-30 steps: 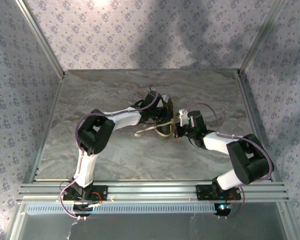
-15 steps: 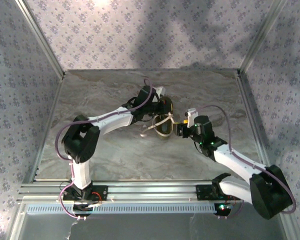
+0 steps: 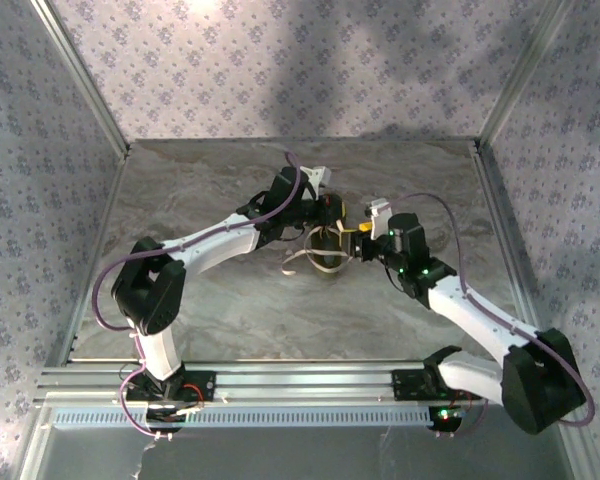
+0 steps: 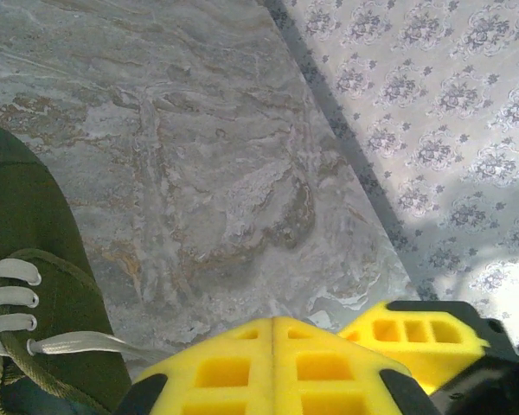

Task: Tie the shoes

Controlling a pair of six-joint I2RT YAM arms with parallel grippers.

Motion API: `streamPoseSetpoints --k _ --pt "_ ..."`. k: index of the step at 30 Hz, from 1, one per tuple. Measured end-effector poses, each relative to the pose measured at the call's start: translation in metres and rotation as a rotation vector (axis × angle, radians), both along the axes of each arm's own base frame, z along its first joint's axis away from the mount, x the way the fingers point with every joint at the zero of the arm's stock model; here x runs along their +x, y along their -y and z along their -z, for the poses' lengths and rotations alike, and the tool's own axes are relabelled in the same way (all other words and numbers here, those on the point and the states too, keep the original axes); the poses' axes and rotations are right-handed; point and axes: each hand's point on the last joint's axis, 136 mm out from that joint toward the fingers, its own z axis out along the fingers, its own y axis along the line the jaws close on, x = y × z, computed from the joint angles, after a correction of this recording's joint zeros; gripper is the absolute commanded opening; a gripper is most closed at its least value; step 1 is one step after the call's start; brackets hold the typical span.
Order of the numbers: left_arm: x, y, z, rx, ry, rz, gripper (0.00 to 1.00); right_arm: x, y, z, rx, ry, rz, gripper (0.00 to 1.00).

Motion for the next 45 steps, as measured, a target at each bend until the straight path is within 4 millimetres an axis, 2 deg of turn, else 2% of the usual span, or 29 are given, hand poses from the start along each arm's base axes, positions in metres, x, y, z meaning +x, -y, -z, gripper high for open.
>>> streamPoseSetpoints --k 5,10,12,15,16,17,20,22,24,30,32,35,39,42,45 --pt "0.000 -0.001 0.001 0.001 -0.005 -0.003 0.00 0.008 -0.008 0.021 -0.028 -0.050 -0.049 0.56" --pt "0.000 -0.001 0.001 -0.003 -0.013 -0.007 0.00 0.018 -0.014 0.025 -0.037 -0.047 -0.067 0.55" --pt "0.000 -0.001 0.001 -0.004 -0.015 -0.008 0.00 0.021 -0.016 0.024 -0.036 -0.039 -0.077 0.45" --pt "0.000 -0.001 0.001 -0.007 -0.021 -0.011 0.00 0.026 -0.022 0.020 -0.023 -0.031 -0.096 0.17" --pt "0.000 -0.001 0.001 -0.007 -0.021 -0.011 0.03 0.026 -0.024 0.019 -0.022 -0.026 -0.102 0.07" --pt "0.001 -0.001 0.001 -0.007 -0.021 -0.012 0.12 0.027 -0.024 0.018 -0.020 -0.023 -0.105 0.00" --pt "0.003 -0.005 0.000 -0.004 -0.020 -0.023 0.37 0.027 -0.023 0.016 -0.021 -0.020 -0.089 0.00" --pt "0.002 -0.011 0.001 0.007 -0.020 -0.034 0.48 0.028 -0.021 0.014 -0.022 -0.014 -0.077 0.00" --pt "0.002 -0.027 0.005 0.056 0.010 -0.071 0.52 0.029 -0.013 0.014 -0.033 -0.026 -0.027 0.00" --pt "-0.023 -0.113 0.038 0.303 0.015 -0.225 0.55 0.024 0.003 0.021 -0.050 -0.092 0.062 0.00" --pt "-0.034 -0.138 0.061 0.394 -0.011 -0.253 0.58 0.021 0.005 0.026 -0.055 -0.120 0.070 0.00" --pt "-0.055 -0.164 0.104 0.528 -0.078 -0.247 0.60 0.017 0.006 0.031 -0.065 -0.154 0.072 0.00" --pt "-0.071 -0.180 0.140 0.647 -0.149 -0.208 0.60 0.016 0.004 0.029 -0.067 -0.161 0.069 0.00" --pt "-0.070 -0.180 0.153 0.695 -0.169 -0.185 0.61 0.014 0.004 0.030 -0.072 -0.169 0.066 0.00" --pt "-0.062 -0.173 0.158 0.716 -0.170 -0.169 0.61 0.013 0.004 0.032 -0.077 -0.179 0.065 0.00"
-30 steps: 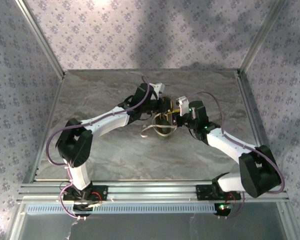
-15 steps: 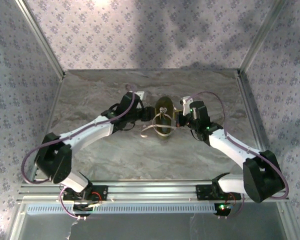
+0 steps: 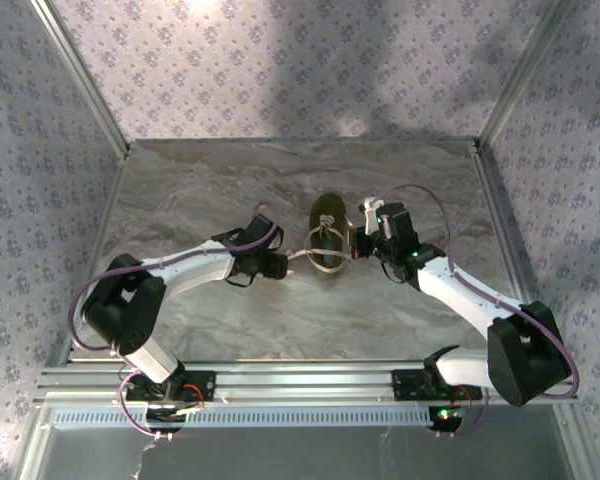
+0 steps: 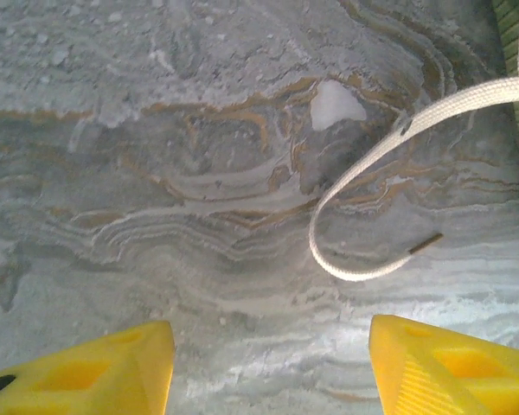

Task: Tie the shoes

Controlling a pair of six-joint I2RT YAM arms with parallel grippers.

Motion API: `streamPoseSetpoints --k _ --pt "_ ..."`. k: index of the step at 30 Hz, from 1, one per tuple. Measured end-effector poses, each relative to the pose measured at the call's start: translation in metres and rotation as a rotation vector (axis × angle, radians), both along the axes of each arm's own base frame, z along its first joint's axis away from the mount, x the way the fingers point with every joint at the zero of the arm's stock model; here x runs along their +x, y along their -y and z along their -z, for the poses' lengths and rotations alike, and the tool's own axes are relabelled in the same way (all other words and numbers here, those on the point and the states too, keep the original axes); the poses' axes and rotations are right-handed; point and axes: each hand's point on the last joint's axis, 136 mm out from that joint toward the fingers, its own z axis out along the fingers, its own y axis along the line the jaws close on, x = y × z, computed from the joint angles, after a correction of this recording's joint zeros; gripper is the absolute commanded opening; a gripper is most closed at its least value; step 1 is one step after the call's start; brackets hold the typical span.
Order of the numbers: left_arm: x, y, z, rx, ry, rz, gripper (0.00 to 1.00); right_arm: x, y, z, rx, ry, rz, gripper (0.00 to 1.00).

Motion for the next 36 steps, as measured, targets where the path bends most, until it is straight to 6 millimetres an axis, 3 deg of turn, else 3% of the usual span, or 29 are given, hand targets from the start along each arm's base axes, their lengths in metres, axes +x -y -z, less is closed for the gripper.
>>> streamPoseSetpoints --k 6,10,18,27,32,36 --pt "0.025 0.015 -0.005 0.025 0.023 0.008 0.52 -0.002 0.001 0.002 -0.005 -0.009 0.000 0.00" --pt "0.034 0.021 -0.003 0.054 0.021 0.014 0.52 -0.002 0.001 0.002 -0.005 -0.009 0.000 0.00" --pt "0.036 0.043 0.010 0.118 -0.002 0.063 0.51 -0.002 0.001 0.001 -0.004 -0.008 0.000 0.00" --pt "0.030 0.034 0.030 0.197 -0.044 0.061 0.51 -0.003 0.002 -0.002 -0.002 -0.004 -0.001 0.00" --pt "0.031 0.039 0.030 0.198 -0.040 0.067 0.32 -0.004 0.002 -0.002 -0.002 -0.007 -0.002 0.00" --pt "0.030 0.043 0.029 0.194 -0.031 0.072 0.03 -0.005 0.003 -0.003 0.006 -0.010 0.008 0.00"
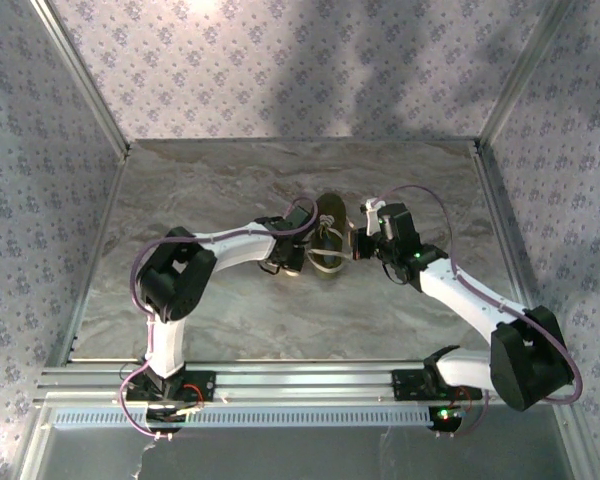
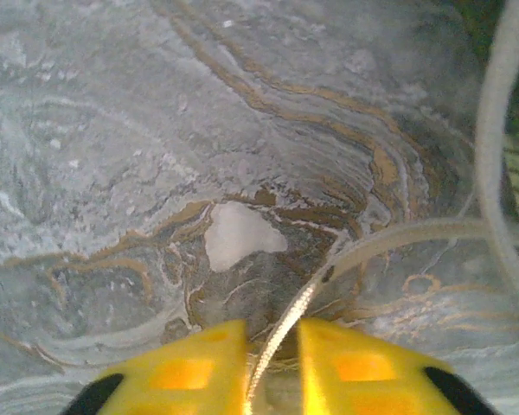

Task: Tie the shoes

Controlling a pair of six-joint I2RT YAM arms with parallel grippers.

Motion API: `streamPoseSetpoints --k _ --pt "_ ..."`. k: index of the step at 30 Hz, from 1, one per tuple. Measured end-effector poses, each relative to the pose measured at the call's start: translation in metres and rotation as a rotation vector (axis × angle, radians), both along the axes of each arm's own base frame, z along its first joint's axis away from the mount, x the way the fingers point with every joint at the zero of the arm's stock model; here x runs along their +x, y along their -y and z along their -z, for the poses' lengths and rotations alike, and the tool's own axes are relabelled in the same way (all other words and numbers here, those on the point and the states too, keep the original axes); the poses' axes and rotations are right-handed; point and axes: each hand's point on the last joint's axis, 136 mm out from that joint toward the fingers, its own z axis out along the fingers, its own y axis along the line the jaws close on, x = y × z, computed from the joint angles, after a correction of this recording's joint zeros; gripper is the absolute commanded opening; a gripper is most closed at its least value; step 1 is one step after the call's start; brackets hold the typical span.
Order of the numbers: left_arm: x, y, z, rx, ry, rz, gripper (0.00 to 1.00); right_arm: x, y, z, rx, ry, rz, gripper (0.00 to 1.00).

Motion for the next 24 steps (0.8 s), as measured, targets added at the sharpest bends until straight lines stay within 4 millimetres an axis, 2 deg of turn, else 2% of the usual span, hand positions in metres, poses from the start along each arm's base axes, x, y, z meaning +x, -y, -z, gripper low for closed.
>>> streamPoseSetpoints --k 1,3,6,8,13,15,19,24 --pt "0.000 -0.001 0.000 0.002 0.001 -0.002 0.00 0.000 0.001 0.000 0.001 -0.002 0.009 0.00" --pt "0.002 -0.003 -0.003 0.006 0.015 -0.012 0.00 0.000 0.005 -0.002 -0.004 -0.003 0.032 0.00" --pt "0.002 -0.018 -0.014 0.013 0.047 -0.040 0.00 0.003 0.017 -0.008 -0.023 0.002 0.087 0.00" --pt "0.005 -0.031 -0.031 -0.001 0.082 -0.069 0.00 0.011 0.028 -0.017 -0.026 0.016 0.137 0.00" --pt "0.024 -0.056 -0.094 -0.085 0.220 -0.148 0.00 0.033 0.061 -0.045 -0.013 0.057 0.264 0.00" --pt "0.030 -0.063 -0.109 -0.098 0.253 -0.168 0.00 0.039 0.070 -0.053 -0.007 0.066 0.298 0.00" --pt "0.041 -0.071 -0.115 -0.095 0.268 -0.187 0.00 0.053 0.087 -0.062 -0.006 0.065 0.354 0.00" --pt "0.055 -0.077 -0.120 -0.085 0.274 -0.197 0.00 0.070 0.116 -0.057 -0.009 0.029 0.427 0.00"
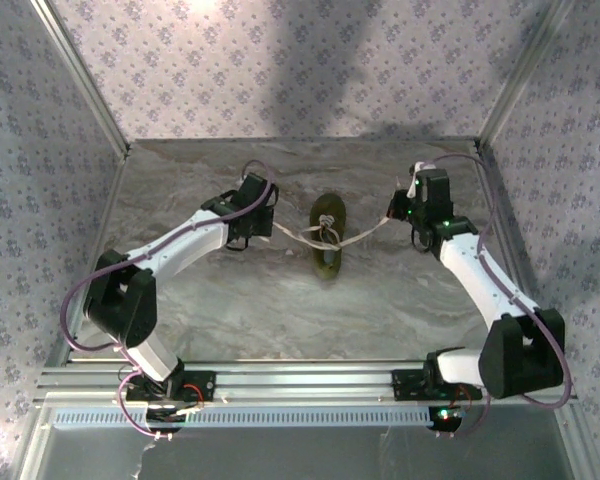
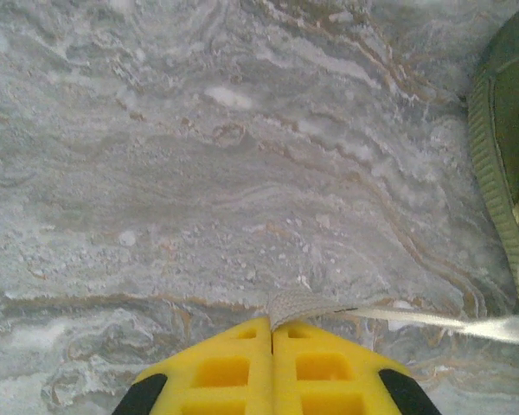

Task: Tie the shoes

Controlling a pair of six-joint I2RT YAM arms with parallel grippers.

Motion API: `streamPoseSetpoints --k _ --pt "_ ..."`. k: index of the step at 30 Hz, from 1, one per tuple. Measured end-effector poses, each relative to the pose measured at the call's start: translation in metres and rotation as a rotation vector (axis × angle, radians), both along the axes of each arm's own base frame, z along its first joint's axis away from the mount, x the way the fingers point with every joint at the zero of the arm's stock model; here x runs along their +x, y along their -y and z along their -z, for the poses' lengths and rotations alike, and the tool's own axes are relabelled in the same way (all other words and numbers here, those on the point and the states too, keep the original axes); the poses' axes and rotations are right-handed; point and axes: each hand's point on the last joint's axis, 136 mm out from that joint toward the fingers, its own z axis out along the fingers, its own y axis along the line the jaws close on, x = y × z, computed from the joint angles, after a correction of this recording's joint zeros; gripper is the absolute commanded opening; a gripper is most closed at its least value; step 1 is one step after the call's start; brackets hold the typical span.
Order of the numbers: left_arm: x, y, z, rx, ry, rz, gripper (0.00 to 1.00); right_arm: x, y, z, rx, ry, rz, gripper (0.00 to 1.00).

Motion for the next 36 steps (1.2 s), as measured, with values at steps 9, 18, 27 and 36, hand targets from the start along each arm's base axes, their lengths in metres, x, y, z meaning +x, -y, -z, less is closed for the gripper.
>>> streamPoseSetpoints --k 9,18,27,36 --pt "0.021 -0.012 -0.016 -0.025 0.026 -0.024 0.00 0.024 0.035 -0.006 0.014 -0.007 0.080 0.00" --pt "0.040 -0.009 -0.021 -0.070 0.013 0.006 0.00 0.050 0.089 -0.028 0.027 0.018 0.190 0.00" --pt "0.063 -0.023 -0.019 -0.049 0.004 -0.032 0.00 0.065 0.101 -0.011 0.027 -0.033 0.212 0.00" --pt "0.050 -0.069 0.033 0.024 -0.117 -0.120 0.00 0.044 0.157 0.023 -0.001 -0.141 0.404 0.00"
